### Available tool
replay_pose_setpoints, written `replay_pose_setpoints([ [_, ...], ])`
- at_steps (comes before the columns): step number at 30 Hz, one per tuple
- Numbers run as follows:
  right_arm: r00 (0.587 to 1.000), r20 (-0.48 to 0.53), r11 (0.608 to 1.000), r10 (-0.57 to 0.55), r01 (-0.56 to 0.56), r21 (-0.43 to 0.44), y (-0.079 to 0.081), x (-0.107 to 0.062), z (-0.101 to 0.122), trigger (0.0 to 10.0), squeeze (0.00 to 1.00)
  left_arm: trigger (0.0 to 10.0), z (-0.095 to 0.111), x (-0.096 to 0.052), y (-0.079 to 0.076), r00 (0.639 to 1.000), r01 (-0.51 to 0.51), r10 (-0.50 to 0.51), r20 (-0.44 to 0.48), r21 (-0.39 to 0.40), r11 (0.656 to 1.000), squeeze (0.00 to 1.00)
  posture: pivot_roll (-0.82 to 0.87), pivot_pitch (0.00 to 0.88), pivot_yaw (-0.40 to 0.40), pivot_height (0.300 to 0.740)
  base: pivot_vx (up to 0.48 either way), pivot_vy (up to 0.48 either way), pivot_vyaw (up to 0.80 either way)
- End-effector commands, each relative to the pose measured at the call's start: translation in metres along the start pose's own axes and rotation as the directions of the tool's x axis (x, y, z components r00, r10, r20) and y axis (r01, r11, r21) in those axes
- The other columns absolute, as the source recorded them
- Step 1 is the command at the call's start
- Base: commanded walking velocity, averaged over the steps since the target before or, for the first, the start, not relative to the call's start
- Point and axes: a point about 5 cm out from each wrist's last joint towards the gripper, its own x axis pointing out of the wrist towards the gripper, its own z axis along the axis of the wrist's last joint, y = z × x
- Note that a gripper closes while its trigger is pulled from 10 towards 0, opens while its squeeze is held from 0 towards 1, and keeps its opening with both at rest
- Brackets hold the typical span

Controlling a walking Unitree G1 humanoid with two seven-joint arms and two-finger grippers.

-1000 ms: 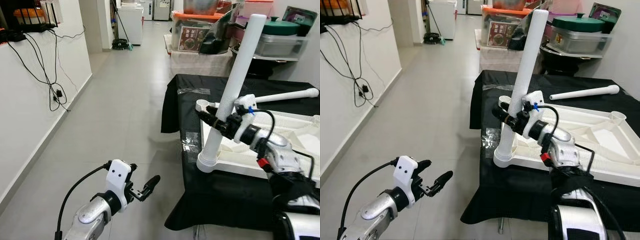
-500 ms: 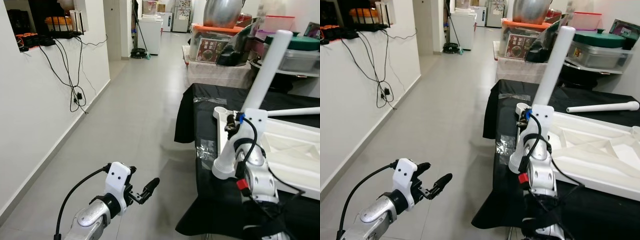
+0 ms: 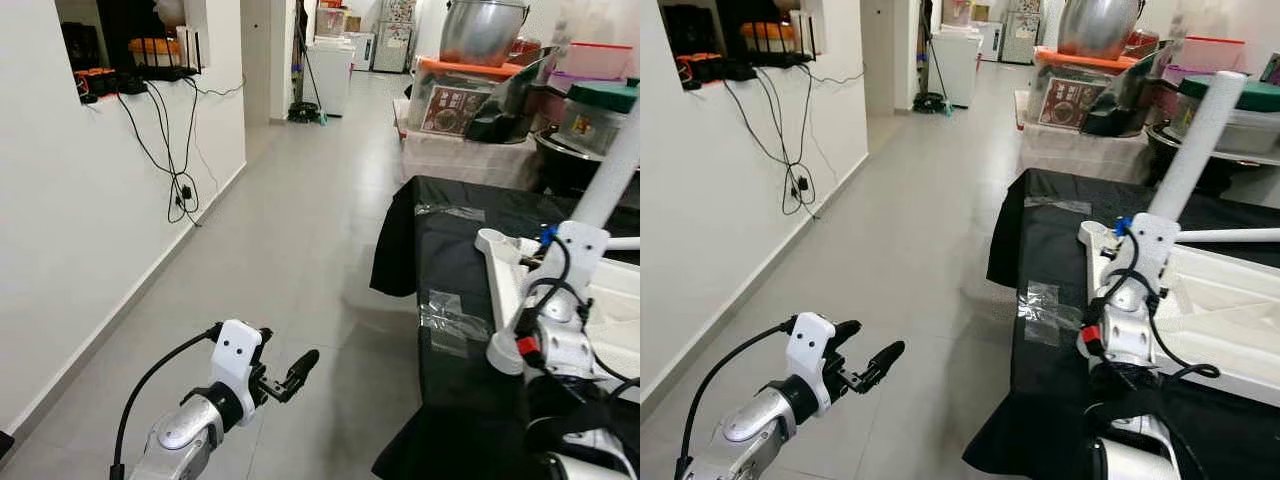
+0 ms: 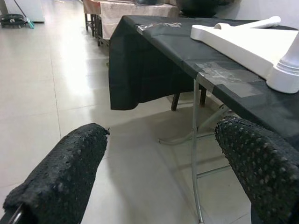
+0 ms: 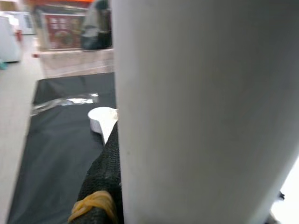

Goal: Building children table

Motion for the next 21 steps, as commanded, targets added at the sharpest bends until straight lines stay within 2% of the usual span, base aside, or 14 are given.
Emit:
replay_pose_setpoints([
  [1, 0.991, -0.107, 0.985, -0.082, 0.065, -0.158, -0.015, 0.002, -0.032, 0.0, 0.00, 10.0, -0.003, 0.000, 0.001, 1.000, -0.008, 0.008, -0.015, -0.001, 1.000, 0.00, 0.07, 0.000, -0.089, 0.740, 0.000, 0.000, 0.00],
  [2, 0.991, -0.114, 0.986, -0.072, 0.053, -0.160, -0.012, 0.001, -0.033, 4.9, 0.00, 10.0, -0.003, 0.000, 0.001, 1.000, -0.008, 0.008, -0.014, -0.002, 1.000, 0.00, 0.06, 0.000, -0.087, 0.740, 0.000, 0.000, 0.00],
  [3, 0.991, -0.114, 0.986, -0.072, 0.053, -0.160, -0.012, 0.001, -0.033, 4.9, 0.00, 10.0, -0.003, 0.000, 0.001, 1.000, -0.008, 0.008, -0.014, -0.002, 1.000, 0.00, 0.06, 0.000, -0.087, 0.740, 0.000, 0.000, 0.00],
  [4, 0.991, -0.121, 0.987, -0.050, 0.030, -0.160, -0.006, 0.000, -0.034, 10.0, 0.00, 10.0, -0.004, 0.000, 0.001, 1.000, -0.007, 0.007, -0.015, -0.003, 1.000, 0.00, 0.06, 0.000, -0.083, 0.740, 0.000, 0.000, 0.00],
  [7, 0.993, -0.119, 0.988, -0.025, 0.006, -0.157, -0.002, -0.002, -0.034, 10.0, 0.00, 10.0, -0.004, 0.000, 0.001, 1.000, -0.005, 0.005, -0.016, -0.003, 1.000, 0.00, 0.06, 0.000, -0.083, 0.740, 0.000, 0.000, 0.00],
  [10, 0.997, -0.064, 0.989, 0.050, -0.058, -0.139, 0.006, -0.005, -0.028, 10.0, 0.00, 10.0, -0.004, 0.000, 0.001, 1.000, 0.001, -0.001, -0.018, 0.000, 1.000, 0.00, 0.06, 0.000, -0.077, 0.740, 0.000, 0.000, 0.00],
  [11, 0.996, -0.035, 0.990, 0.078, -0.081, -0.113, 0.008, -0.006, -0.024, 10.0, 1.00, 10.0, -0.003, 0.000, 0.001, 1.000, 0.003, -0.003, -0.017, 0.001, 1.000, 0.00, 0.06, 0.000, -0.074, 0.740, 0.000, 0.000, 0.00],
  [19, 0.989, 0.019, 0.988, 0.147, -0.146, -0.042, 0.012, -0.006, -0.015, 10.0, 1.00, 10.0, -0.002, 0.002, 0.001, 1.000, 0.008, -0.008, -0.013, 0.000, 1.000, 0.00, 0.06, 0.000, -0.073, 0.740, 0.000, 0.000, 0.00],
  [20, 0.981, 0.040, 0.981, 0.191, -0.191, -0.012, 0.016, -0.007, -0.010, 10.0, 0.00, 10.0, -0.002, 0.001, 0.001, 1.000, 0.008, -0.008, -0.013, -0.001, 1.000, 0.00, 0.06, 0.000, -0.071, 0.740, 0.000, 0.000, 0.00],
  [21, 0.973, 0.058, 0.975, 0.222, -0.223, 0.006, 0.018, -0.007, -0.007, 10.0, 0.00, 10.0, -0.002, 0.001, 0.001, 1.000, 0.008, -0.008, -0.013, -0.001, 1.000, 0.00, 0.06, 0.000, -0.071, 0.740, 0.000, 0.000, 0.00],
])
